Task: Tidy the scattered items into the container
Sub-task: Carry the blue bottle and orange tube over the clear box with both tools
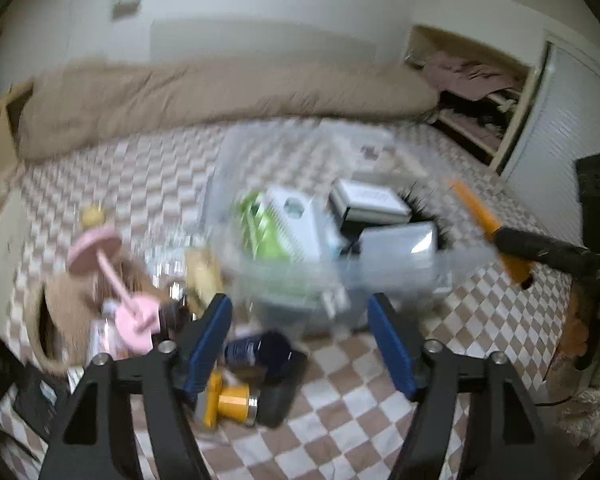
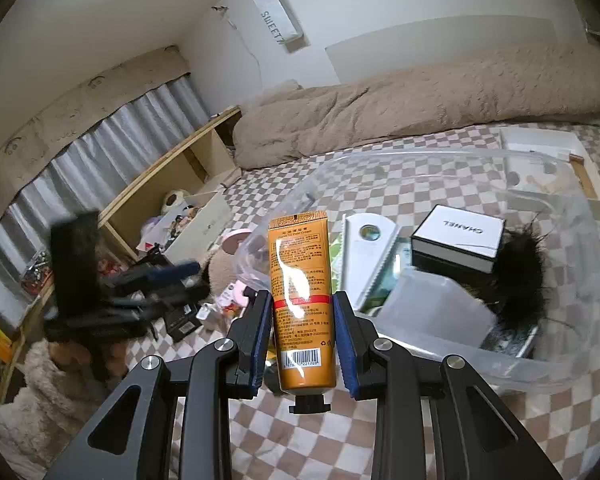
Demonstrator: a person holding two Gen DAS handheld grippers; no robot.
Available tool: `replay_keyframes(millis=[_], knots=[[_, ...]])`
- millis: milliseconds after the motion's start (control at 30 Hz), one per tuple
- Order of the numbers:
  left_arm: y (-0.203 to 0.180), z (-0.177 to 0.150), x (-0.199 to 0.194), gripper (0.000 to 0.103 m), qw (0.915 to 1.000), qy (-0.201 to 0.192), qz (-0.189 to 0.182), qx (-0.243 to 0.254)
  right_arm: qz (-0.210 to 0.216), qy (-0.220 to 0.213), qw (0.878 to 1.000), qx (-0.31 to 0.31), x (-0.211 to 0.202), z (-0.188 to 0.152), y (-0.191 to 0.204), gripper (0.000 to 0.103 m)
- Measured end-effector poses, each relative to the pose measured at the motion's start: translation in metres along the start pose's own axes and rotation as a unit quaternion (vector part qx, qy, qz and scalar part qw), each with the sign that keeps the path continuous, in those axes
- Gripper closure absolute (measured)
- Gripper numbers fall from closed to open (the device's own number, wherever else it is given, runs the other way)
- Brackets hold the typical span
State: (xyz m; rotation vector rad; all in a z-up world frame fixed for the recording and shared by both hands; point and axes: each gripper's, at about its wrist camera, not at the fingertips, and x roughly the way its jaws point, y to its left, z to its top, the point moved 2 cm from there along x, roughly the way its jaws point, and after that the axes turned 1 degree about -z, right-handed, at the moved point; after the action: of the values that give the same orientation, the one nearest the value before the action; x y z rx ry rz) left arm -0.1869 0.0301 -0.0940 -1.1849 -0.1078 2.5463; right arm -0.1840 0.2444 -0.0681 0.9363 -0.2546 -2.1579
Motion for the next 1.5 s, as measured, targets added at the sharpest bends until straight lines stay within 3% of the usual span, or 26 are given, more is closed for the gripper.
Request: replay_keyframes(millis=[167,367,533,633,700,767,867,1033,1100,1233,1367,1500], knots=[[0.022,-0.028,0.032,0.019,0.9971,0.058,-0.008,-0.048,0.023,-0.004,0.999,0.022,0.003,-0.011,0.002,0.072],[0.023,-0.049,0.065,0.018,0.9941,0.093,0.009,-0.054,0.037,-0.003,0.998,0.051,0.000,-0.032,-0.001,0.072],[0.014,-0.054,0.089,0.018,0.9946,0.095,0.037,-0.019,0.037,0.000,0.997,0.069,-0.004,-0.052,-0.004,0.072],[0.002,-0.057,0.100,0.018,0.9934,0.084,0.064,0.045,0.037,0.007,0.996,0.084,-0.003,-0.066,-0.007,0.072],[-0.006,-0.061,0.107,0.018,0.9879,0.082,0.088,0.097,0.038,0.015,0.994,0.097,-0.001,-0.076,-0.010,0.072],[-0.015,-0.068,0.114,0.018,0.9771,0.081,0.118,0.157,0.036,0.019,0.994,0.106,-0.001,-0.083,-0.013,0.072],[-0.022,-0.080,0.122,0.018,0.9626,0.086,0.134,0.219,0.033,0.021,0.993,0.114,-0.002,-0.090,-0.018,0.072],[-0.028,-0.095,0.125,0.024,0.9421,0.062,0.160,0.288,0.037,0.022,0.991,0.125,-0.005,-0.096,-0.022,0.072],[-0.026,-0.097,0.128,0.027,0.9383,0.056,0.165,0.299,0.038,0.022,0.991,0.128,-0.005,-0.097,-0.025,0.072],[-0.015,-0.092,0.126,0.030,0.9467,0.035,0.158,0.278,0.038,0.021,0.990,0.133,-0.005,-0.099,-0.029,0.072],[0.002,-0.085,0.129,0.049,0.9573,0.042,0.147,0.245,0.033,0.017,0.990,0.135,-0.009,-0.100,-0.034,0.072],[0.011,-0.081,0.129,0.051,0.9650,0.040,0.136,0.221,0.026,0.016,0.990,0.136,-0.011,-0.101,-0.038,0.072]])
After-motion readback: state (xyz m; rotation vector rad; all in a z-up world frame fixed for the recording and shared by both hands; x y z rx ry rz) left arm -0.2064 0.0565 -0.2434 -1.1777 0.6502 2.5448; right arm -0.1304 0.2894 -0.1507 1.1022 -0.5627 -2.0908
